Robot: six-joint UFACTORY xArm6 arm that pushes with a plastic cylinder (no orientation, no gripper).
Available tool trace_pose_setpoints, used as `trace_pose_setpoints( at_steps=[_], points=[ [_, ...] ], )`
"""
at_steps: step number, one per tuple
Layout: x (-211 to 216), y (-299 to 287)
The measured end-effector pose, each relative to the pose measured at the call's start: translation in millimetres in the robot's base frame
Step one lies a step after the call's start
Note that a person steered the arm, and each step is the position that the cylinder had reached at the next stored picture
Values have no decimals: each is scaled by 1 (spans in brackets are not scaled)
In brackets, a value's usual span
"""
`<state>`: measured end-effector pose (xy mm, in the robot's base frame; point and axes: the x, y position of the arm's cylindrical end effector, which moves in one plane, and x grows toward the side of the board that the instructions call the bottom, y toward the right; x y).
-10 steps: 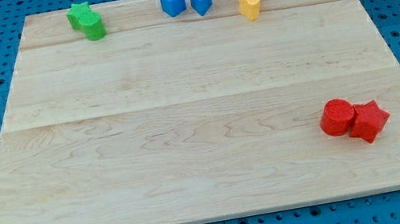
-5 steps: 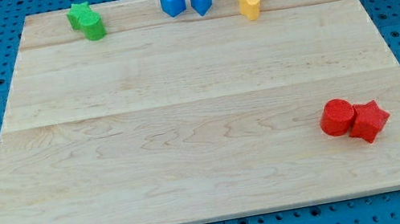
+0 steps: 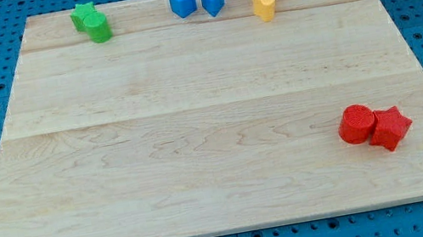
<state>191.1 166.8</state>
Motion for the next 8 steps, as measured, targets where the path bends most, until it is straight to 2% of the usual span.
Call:
trace_pose_setpoints(
  at_steps=[2, 8],
  points=[
    [1, -93],
    [2, -213]
  ],
)
